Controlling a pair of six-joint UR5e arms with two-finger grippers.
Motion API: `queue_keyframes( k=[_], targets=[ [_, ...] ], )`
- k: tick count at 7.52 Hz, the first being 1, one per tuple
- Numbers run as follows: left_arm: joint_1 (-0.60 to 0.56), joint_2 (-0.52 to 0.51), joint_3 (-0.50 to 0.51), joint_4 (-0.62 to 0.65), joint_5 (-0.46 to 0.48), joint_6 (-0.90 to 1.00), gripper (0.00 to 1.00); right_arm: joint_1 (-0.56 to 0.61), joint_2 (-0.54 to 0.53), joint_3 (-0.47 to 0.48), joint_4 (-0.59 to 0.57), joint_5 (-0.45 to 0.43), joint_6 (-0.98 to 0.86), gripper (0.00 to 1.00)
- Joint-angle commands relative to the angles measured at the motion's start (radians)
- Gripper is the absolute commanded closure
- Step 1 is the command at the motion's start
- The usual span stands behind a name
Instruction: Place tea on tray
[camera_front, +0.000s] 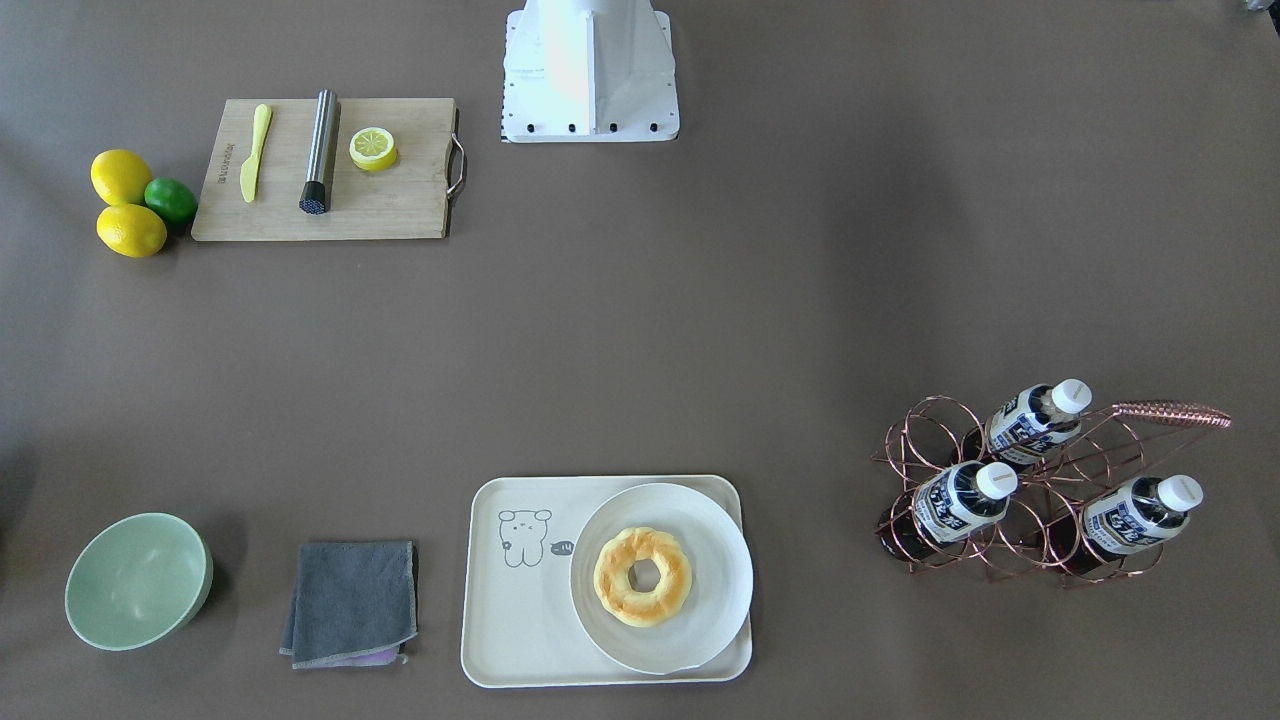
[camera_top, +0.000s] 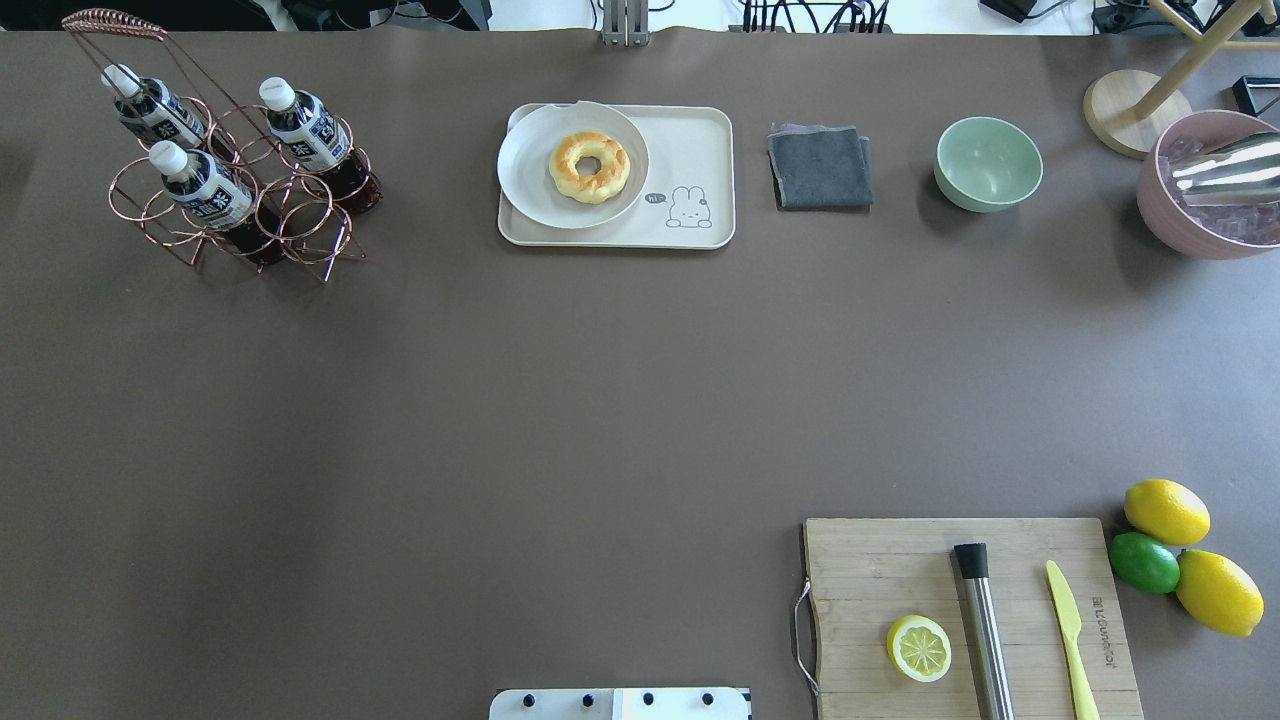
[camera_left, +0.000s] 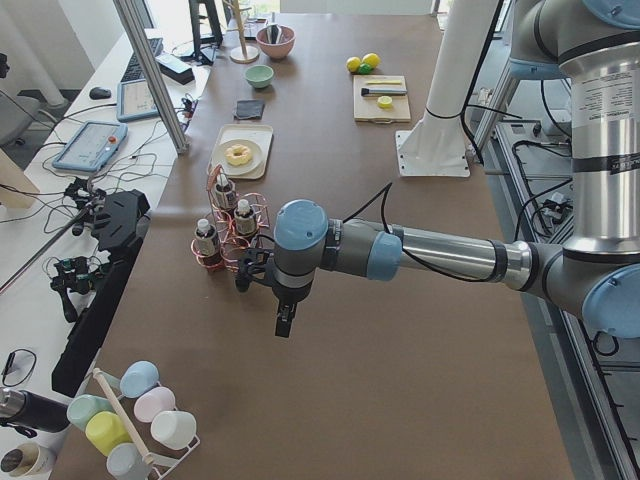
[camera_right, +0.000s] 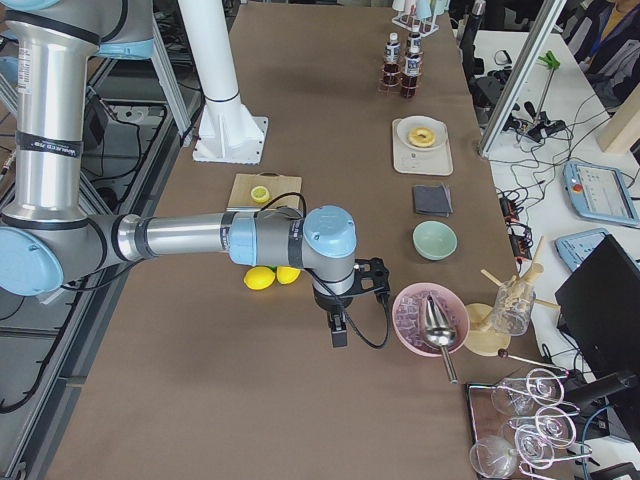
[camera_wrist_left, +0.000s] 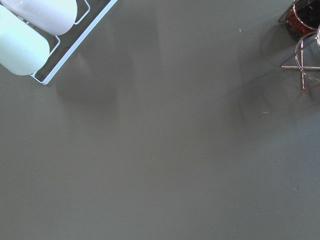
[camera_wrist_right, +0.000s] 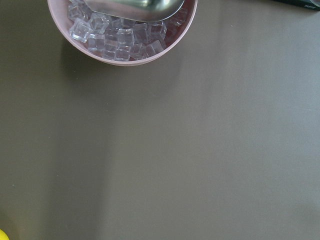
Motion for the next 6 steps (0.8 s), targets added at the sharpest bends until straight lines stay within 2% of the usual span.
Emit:
queue_keyframes(
  k=[1, 6],
  targets=[
    [-0.002, -0.002, -0.006, -0.001, 0.000, -0.007, 0.02, -0.001, -0.004, 0.000, -0.003, 0.002, 0.000, 0.00],
    [0.002, 0.001, -0.013, -0.002, 0.001, -0.007, 0.02, -0.001, -0.020, 0.000, -0.002, 0.002, 0.000, 0.00]
  ],
)
